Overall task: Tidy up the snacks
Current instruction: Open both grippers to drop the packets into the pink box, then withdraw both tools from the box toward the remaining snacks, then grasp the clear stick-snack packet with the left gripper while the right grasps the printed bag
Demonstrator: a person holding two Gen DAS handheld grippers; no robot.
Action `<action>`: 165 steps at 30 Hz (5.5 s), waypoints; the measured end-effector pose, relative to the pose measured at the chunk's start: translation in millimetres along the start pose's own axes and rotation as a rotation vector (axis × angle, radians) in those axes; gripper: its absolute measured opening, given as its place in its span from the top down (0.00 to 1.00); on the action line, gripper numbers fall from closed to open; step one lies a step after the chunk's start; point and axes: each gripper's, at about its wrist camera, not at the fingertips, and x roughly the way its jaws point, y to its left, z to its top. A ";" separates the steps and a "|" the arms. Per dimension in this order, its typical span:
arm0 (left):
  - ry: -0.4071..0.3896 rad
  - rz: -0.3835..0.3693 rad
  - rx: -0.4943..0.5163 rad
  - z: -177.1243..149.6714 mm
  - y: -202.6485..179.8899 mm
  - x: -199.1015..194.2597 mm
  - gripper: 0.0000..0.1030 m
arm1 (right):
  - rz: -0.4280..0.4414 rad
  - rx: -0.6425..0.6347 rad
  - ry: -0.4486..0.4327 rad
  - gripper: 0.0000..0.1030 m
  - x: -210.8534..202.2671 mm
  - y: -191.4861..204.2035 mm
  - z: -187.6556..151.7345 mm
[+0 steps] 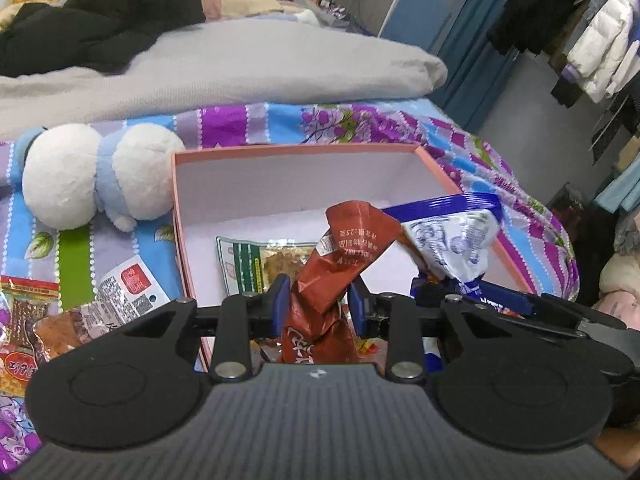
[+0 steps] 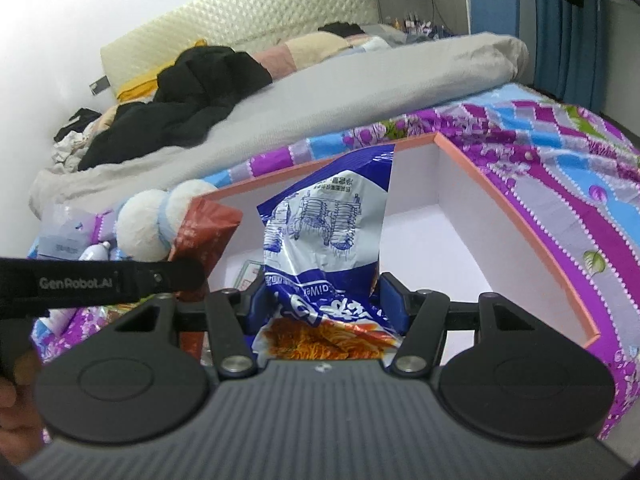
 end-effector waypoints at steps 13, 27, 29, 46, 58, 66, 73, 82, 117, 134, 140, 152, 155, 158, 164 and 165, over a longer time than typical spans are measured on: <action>-0.009 0.020 0.014 -2.3 10.0 3.1 0.47 | 0.003 0.044 0.060 0.30 18.7 -7.3 -7.2; -0.106 0.018 0.010 -24.7 3.4 -75.9 0.47 | 0.025 0.010 -0.008 0.30 -34.4 11.7 -17.0; -0.122 0.017 0.010 -31.1 3.1 -89.7 0.47 | 0.033 0.005 -0.023 0.30 -46.1 16.6 -20.7; -0.224 0.045 0.005 -104.5 14.5 -211.3 0.47 | 0.119 -0.054 -0.109 0.30 -121.0 64.5 -62.0; -0.244 0.118 -0.069 -173.6 33.2 -257.3 0.44 | 0.211 -0.127 -0.109 0.30 -157.8 93.9 -101.1; -0.244 0.205 -0.091 -205.6 45.9 -271.1 0.37 | 0.275 -0.166 -0.097 0.30 -166.2 112.7 -126.8; -0.243 0.216 -0.131 -217.5 58.5 -276.3 0.33 | 0.283 -0.220 -0.039 0.30 -153.5 131.0 -146.6; -0.245 0.229 -0.148 -231.7 74.3 -268.8 0.33 | 0.312 -0.254 -0.016 0.30 -148.2 146.4 -165.1; -0.144 0.259 -0.213 -164.4 241.7 -96.9 0.33 | 0.241 -0.325 0.004 0.31 28.5 195.6 -155.5; -0.147 0.233 -0.258 -116.2 325.2 -14.8 0.34 | 0.221 -0.480 -0.042 0.15 140.6 243.0 -121.8; -0.166 0.227 -0.249 -116.1 327.5 -7.3 0.34 | 0.153 -0.546 -0.026 0.01 171.5 247.0 -115.5; -0.161 0.191 -0.268 -115.2 324.4 -8.4 0.13 | 0.204 -0.490 0.035 0.37 163.3 231.7 -119.9; -0.147 0.208 -0.244 -112.7 318.7 -5.4 0.11 | 0.180 -0.494 0.016 0.41 153.0 233.1 -120.5; -0.139 0.206 -0.223 -111.4 315.2 -3.5 0.11 | 0.143 -0.483 -0.014 0.42 140.2 232.5 -120.5; -0.099 0.208 -0.141 -106.2 302.6 8.9 0.12 | 0.133 -0.501 0.005 0.42 115.3 232.0 -129.0; -0.085 0.220 -0.111 -106.3 298.1 12.2 0.13 | 0.133 -0.513 0.008 0.42 113.7 232.5 -131.9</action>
